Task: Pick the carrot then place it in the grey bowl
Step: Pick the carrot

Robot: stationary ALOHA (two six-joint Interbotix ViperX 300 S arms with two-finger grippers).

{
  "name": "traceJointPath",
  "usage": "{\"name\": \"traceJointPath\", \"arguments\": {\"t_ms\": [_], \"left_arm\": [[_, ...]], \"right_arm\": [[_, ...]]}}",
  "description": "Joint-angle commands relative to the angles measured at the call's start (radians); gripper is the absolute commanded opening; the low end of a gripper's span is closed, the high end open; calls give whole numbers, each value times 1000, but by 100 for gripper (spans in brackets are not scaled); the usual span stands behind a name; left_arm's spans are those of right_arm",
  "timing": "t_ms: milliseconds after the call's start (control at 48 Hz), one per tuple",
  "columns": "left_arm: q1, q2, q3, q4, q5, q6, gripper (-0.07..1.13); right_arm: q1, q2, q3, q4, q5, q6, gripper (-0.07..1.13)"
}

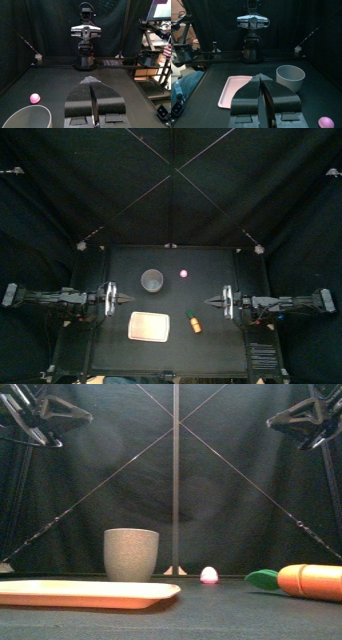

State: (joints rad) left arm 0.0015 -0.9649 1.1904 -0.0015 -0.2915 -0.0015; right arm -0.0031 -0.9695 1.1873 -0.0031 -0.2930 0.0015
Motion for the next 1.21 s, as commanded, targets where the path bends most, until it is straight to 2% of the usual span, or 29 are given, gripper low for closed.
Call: {"name": "traceJointPath", "arguments": {"t_ms": [21, 125, 188, 271, 354, 479, 667, 854, 1000, 1208], "left_arm": [[9, 2, 3, -2, -20, 3, -7], [11, -2, 5, -2, -20, 3, -2], [12, -2, 6, -2, -20, 5, -1], [11, -3, 8, -2, -20, 5, -1], [11, -2, 9, 0, -20, 5, -1], [11, -3, 9, -2, -18, 5, -1], [11, -3, 11, -2, -14, 5, -1], [11, -3, 11, -2, -12, 5, -1], [11, -3, 12, -2, -11, 5, -1], [11, -3, 12, -2, -12, 5, -1]], "right_arm": [[5, 21, 2, 21, 8, 25, -3], [12, 29, 20, 107, 81, 97, 2], [28, 35, 31, 198, 178, 183, 5], [52, 43, 40, 268, 298, 282, 5], [80, 49, 46, 276, 374, 370, 5], [121, 67, 60, 270, 376, 476, 7], [146, 143, 61, 261, 351, 541, 14], [155, 305, 34, 256, 252, 546, 40], [153, 417, -9, 238, 247, 548, 64], [167, 525, -40, 225, 258, 548, 90]]}}
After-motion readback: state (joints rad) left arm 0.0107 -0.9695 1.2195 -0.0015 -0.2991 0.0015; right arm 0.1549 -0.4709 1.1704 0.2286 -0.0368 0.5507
